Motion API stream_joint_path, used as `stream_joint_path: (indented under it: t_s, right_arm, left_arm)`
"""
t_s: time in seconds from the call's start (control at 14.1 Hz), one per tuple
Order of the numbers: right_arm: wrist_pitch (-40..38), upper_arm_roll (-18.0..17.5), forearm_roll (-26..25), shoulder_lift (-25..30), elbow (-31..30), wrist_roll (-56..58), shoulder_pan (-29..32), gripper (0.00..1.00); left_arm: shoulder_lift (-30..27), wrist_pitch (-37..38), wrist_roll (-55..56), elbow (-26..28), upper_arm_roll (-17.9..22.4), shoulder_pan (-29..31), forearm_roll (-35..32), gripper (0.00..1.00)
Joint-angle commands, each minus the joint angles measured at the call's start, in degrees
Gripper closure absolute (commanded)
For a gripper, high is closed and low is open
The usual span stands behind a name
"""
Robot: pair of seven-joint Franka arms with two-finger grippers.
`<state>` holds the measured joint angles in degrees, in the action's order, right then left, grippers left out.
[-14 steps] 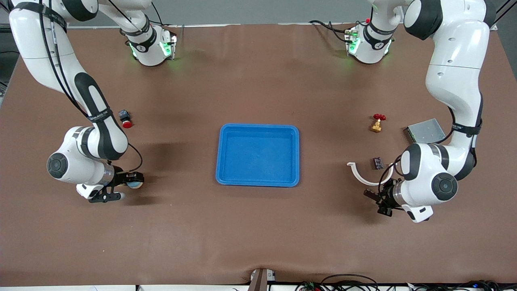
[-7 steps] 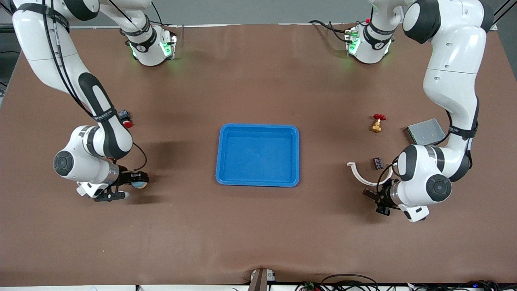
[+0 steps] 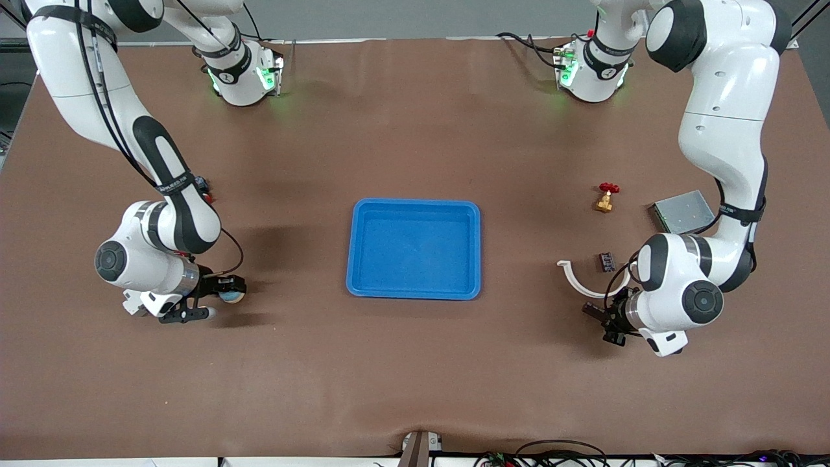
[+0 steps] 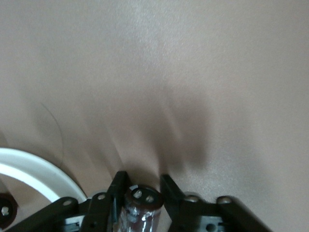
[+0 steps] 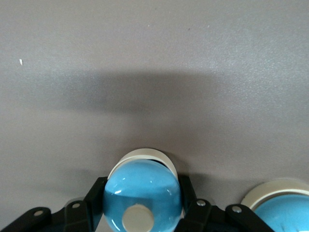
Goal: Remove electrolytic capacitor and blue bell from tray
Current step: 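Set the capacitor by the arch while the right gripper sets the bell down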
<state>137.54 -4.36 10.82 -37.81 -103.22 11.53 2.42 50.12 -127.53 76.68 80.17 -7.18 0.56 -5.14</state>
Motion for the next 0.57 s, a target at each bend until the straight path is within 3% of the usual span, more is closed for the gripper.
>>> stream_joint_path:
  t_s: [0.0, 0.07, 0.5]
  right_arm:
    - [0.54, -0.04, 1.48, 1.69, -1.98, 0.07, 0.04, 0.83]
    - [0.54, -0.04, 1.48, 1.69, -1.98, 0.07, 0.22, 0.01]
    - [-3.67, 0.05, 1.48, 4.93, -1.55, -0.19, -0.22, 0.0]
  left_arm:
    - [-0.46, -0.53, 0.4, -0.01, 0.58, -0.74, -2.86, 0.0]
    - [-0.89, -0.44, 0.31, -0.1, 0.58, -0.65, -3.56, 0.0]
    - [-4.93, 4.21, -7.49, -0.28, 0.76, 1.89, -4.53, 0.0]
